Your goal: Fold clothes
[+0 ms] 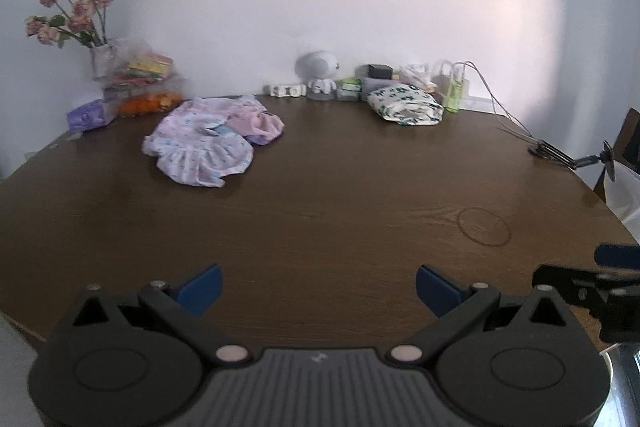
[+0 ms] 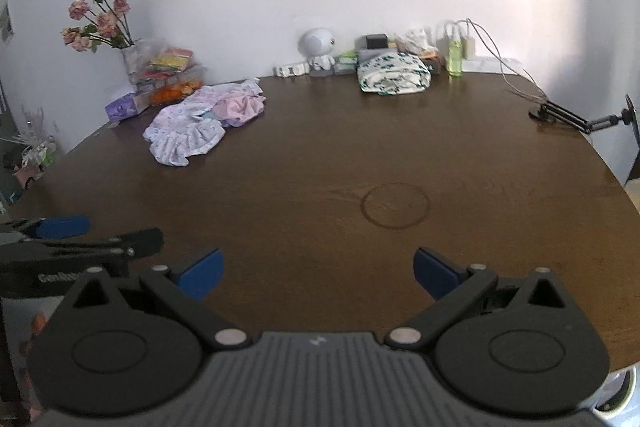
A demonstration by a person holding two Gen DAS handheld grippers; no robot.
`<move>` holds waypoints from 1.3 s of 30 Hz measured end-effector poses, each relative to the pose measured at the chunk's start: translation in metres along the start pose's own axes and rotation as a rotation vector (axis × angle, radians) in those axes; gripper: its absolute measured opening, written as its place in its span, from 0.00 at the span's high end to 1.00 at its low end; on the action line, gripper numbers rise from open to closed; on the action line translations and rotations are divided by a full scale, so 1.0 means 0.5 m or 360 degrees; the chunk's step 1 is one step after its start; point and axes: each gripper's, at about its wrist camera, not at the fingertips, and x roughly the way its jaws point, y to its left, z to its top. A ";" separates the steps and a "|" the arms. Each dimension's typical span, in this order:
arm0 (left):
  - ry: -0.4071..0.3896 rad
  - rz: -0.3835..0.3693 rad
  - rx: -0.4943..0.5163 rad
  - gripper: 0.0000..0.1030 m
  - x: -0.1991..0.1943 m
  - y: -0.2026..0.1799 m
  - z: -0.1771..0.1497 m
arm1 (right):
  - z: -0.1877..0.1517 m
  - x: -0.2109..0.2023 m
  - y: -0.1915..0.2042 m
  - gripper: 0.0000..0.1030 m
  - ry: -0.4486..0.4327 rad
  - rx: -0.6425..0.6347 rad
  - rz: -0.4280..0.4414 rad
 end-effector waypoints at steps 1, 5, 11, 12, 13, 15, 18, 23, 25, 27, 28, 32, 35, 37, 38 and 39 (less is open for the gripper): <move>0.0005 -0.0009 0.0001 0.00 0.000 -0.001 -0.001 | -0.001 0.000 0.000 0.00 0.0002 -0.0001 -0.0002; 0.0043 -0.0046 0.0011 0.00 0.007 -0.007 -0.006 | -0.005 0.004 0.001 0.00 0.0007 -0.0016 -0.0007; 0.0086 -0.0081 -0.0016 0.00 0.027 -0.008 -0.009 | -0.008 0.017 -0.002 0.00 0.0025 -0.0031 -0.0018; 0.0089 -0.0076 -0.0015 0.00 0.029 -0.009 -0.010 | -0.010 0.019 -0.003 0.00 0.0030 -0.0027 -0.0018; 0.0091 -0.0076 -0.0011 0.00 0.030 -0.010 -0.010 | -0.011 0.020 -0.003 0.00 0.0034 -0.0025 -0.0020; 0.0093 -0.0077 -0.0005 0.00 0.033 -0.013 -0.011 | -0.010 0.023 -0.006 0.00 0.0036 -0.0023 -0.0023; 0.0096 -0.0082 -0.0002 0.00 0.036 -0.013 -0.012 | -0.012 0.025 -0.005 0.00 0.0030 -0.0025 -0.0021; 0.0109 -0.0068 -0.0002 0.00 0.042 -0.013 -0.014 | -0.014 0.028 -0.010 0.00 0.0030 -0.0016 -0.0022; 0.0111 -0.0072 0.0002 0.00 0.043 -0.013 -0.015 | -0.014 0.028 -0.011 0.00 0.0029 -0.0013 -0.0023; 0.0110 -0.0074 0.0008 0.00 0.043 -0.014 -0.015 | -0.014 0.028 -0.011 0.00 0.0029 -0.0013 -0.0024; 0.0109 -0.0075 0.0011 0.00 0.044 -0.014 -0.015 | -0.015 0.028 -0.010 0.00 0.0029 -0.0014 -0.0023; 0.0104 -0.0083 0.0019 0.00 0.044 -0.014 -0.016 | -0.014 0.027 -0.008 0.00 0.0025 -0.0021 -0.0023; 0.0096 -0.0093 0.0030 0.00 0.042 -0.015 -0.017 | -0.015 0.026 -0.008 0.00 0.0020 -0.0023 -0.0018; 0.0093 -0.0097 0.0034 0.00 0.041 -0.015 -0.018 | -0.015 0.025 -0.008 0.00 0.0018 -0.0026 -0.0020; 0.0092 -0.0096 0.0033 0.00 0.041 -0.015 -0.018 | -0.015 0.025 -0.007 0.00 0.0017 -0.0026 -0.0021; 0.0092 -0.0096 0.0033 0.00 0.040 -0.015 -0.018 | -0.015 0.024 -0.007 0.00 0.0016 -0.0027 -0.0022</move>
